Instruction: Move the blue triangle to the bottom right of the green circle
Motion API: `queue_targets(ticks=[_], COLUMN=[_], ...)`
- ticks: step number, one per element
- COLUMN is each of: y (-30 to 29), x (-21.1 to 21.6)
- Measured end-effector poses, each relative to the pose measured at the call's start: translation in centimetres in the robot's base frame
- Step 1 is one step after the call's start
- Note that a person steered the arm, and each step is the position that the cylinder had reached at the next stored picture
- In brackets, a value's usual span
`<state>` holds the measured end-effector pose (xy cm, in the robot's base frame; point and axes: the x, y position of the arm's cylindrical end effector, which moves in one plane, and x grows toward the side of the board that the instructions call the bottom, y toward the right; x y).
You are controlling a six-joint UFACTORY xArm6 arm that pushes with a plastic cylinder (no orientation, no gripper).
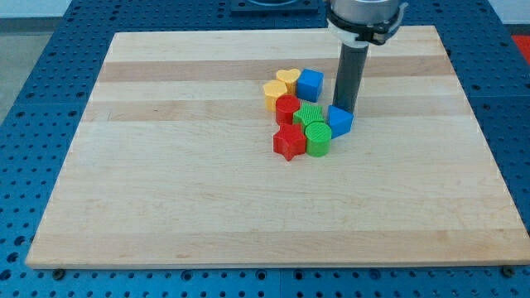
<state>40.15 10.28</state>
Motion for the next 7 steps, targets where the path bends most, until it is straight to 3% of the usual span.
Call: queue_targets(ticks=[5, 7], y=[2.5, 5.0], x=[6.1, 4.4])
